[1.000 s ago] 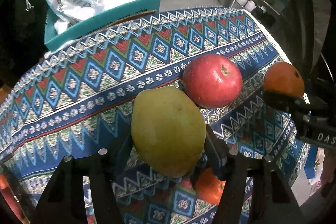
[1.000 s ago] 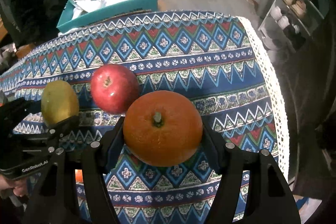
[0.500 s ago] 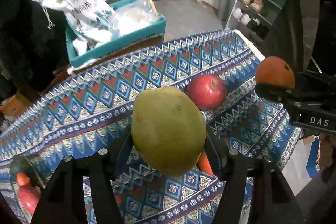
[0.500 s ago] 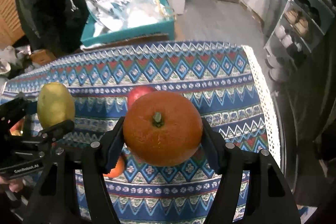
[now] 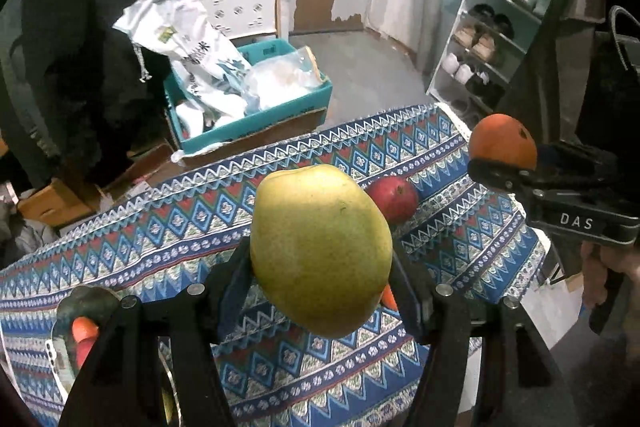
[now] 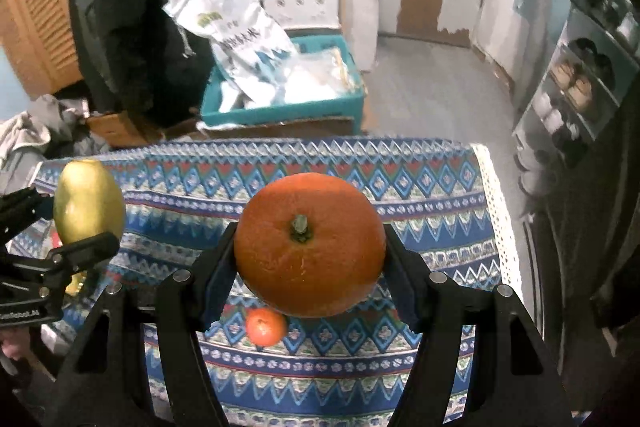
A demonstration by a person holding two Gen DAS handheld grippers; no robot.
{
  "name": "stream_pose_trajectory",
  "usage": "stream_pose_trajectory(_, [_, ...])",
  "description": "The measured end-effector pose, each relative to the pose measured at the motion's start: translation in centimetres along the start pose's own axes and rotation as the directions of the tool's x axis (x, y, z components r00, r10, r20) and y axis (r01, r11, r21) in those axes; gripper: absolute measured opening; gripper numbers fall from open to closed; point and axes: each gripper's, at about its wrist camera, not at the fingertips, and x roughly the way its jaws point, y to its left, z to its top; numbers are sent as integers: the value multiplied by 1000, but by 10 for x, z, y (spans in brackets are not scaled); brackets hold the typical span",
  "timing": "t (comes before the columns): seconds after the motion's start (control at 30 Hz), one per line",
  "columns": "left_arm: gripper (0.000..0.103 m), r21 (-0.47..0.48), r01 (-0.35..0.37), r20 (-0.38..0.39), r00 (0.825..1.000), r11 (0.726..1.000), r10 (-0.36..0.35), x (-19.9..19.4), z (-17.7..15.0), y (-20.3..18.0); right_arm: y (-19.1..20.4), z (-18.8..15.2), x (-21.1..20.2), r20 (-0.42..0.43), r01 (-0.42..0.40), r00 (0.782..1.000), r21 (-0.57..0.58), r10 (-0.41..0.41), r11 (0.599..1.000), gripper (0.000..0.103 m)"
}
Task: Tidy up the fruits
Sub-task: 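Lift the pear and orange with both tools and carry them over the glass bowl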
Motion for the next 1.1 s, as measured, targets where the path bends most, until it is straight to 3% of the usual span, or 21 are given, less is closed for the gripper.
stream_pose_trajectory(0.67, [66, -71, -59, 97, 993, 996, 66, -76, -37, 53, 89, 21, -50, 88, -147, 983, -130, 159, 981, 67])
stream_pose_trajectory(1.1, [66, -153, -82, 88, 991, 985, 96, -94, -68, 101, 155, 31, -37, 55, -232, 967, -205, 248, 951, 67])
